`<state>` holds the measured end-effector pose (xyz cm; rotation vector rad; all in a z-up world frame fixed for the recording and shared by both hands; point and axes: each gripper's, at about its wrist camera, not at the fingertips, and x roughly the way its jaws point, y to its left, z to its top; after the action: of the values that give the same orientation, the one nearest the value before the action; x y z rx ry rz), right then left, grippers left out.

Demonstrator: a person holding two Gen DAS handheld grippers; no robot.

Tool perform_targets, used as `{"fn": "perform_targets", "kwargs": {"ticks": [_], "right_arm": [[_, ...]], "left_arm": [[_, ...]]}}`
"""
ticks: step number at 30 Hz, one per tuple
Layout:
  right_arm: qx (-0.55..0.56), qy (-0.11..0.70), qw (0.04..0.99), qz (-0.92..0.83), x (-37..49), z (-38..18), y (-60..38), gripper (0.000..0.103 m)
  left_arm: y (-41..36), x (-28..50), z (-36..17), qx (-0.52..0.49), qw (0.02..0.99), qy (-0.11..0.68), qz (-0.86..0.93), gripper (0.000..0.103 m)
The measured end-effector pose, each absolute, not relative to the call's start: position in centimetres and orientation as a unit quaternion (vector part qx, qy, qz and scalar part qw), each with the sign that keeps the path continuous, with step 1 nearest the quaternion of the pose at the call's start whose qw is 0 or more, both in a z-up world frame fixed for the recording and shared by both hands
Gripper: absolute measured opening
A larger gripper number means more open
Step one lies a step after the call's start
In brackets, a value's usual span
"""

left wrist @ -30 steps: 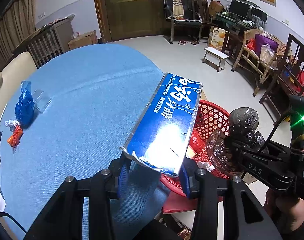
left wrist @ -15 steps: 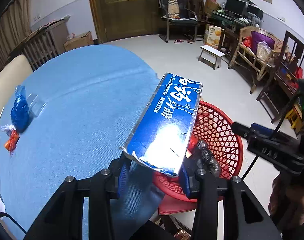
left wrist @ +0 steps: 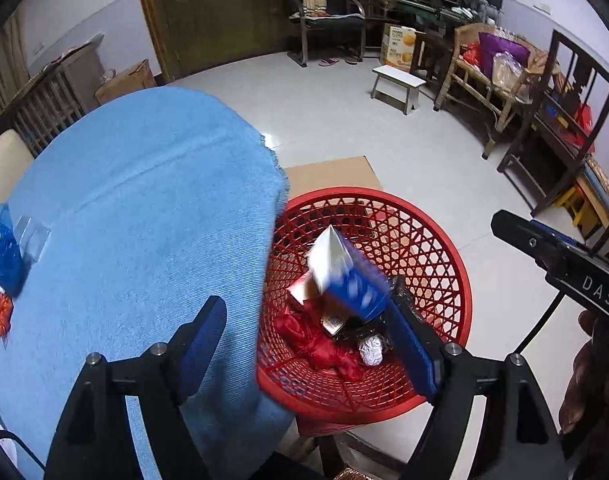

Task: Collect trash
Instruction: 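Open the right tool dropping the black bag while the left drops the toothpaste box, then move both open tools back over the table toward the remaining trash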

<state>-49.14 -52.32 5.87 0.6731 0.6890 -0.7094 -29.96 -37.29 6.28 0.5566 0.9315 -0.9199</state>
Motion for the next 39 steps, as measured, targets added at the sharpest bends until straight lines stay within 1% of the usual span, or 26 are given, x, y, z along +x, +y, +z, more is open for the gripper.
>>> {"fn": "perform_targets", "kwargs": {"ticks": [8, 21, 31, 39], "right_arm": [[0.304, 0.337, 0.836, -0.308, -46.6, 6.1, -50.2, 0.071], [0.235, 0.376, 0.871, -0.211, -37.6, 7.6, -41.2, 0.071], [0.19, 0.405, 0.882, -0.147, -32.3, 7.6, -34.3, 0.071], [0.159, 0.439, 0.877, -0.112, -28.9, 6.2, -30.1, 0.071]], "left_arm": [[-33.4, -27.1, 7.5, 0.219, 0.785, 0.426, -0.393, 0.082], [-23.3, -21.0, 9.0, 0.116, 0.835, 0.435, -0.316, 0.082], [-14.2, -16.9, 7.2, 0.052, 0.854, 0.46, -0.236, 0.082], [-6.7, -13.5, 4.5, 0.006, 0.861, 0.485, -0.154, 0.082]]}}
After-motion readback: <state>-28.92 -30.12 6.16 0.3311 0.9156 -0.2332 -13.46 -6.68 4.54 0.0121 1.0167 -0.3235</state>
